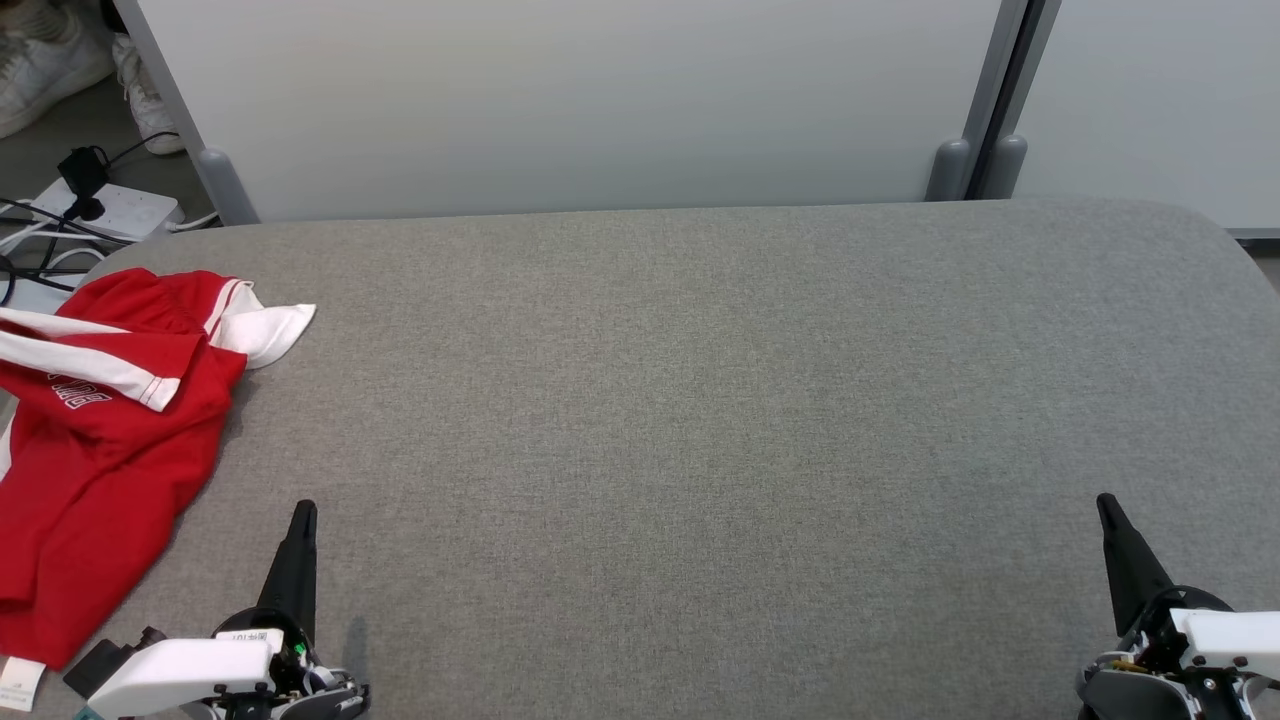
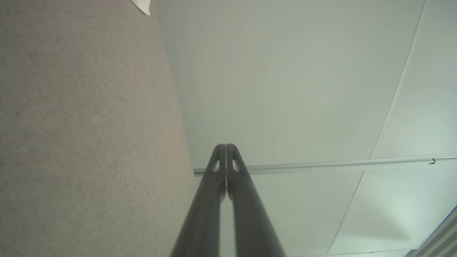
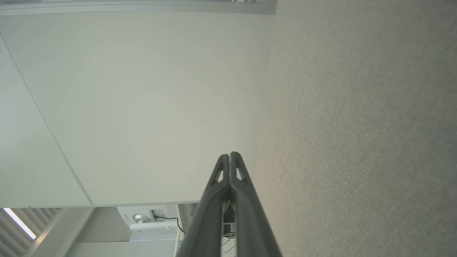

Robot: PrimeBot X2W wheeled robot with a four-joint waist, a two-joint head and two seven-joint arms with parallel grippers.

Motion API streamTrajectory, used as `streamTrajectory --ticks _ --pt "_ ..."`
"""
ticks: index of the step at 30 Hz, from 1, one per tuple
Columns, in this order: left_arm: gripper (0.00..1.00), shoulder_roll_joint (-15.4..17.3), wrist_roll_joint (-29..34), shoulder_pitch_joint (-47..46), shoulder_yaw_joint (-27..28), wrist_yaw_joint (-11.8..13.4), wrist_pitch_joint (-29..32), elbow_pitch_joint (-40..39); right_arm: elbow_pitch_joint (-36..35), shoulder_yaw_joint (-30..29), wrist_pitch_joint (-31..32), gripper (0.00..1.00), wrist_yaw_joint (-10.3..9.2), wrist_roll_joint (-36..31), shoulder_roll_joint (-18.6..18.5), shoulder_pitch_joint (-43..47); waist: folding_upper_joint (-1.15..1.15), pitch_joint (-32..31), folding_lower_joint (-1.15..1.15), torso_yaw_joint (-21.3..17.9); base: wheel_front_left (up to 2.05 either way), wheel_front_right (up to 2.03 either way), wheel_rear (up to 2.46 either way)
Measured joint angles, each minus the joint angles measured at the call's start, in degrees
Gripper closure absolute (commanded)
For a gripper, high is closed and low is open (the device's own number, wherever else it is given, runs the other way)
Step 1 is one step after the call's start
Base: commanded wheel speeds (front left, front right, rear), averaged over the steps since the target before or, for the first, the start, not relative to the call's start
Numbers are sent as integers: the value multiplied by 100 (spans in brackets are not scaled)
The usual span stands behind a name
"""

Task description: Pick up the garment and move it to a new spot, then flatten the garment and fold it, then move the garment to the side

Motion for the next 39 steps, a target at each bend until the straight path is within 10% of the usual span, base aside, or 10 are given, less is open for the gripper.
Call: streamTrajectory --ticks 14,15,39 --pt "100 0 0 0 0 0 0 0 0 0 0 100 0 0 -1 0 0 0 0 0 0 0 0" --pt "0 0 0 0 0 0 0 0 0 0 0 0 0 0 -1 0 0 0 0 0 0 0 0" --pt "0 -53 191 138 -205 8 -270 485 415 363 -264 0 -36 -259 4 51 0 34 2 -13 0 0 0"
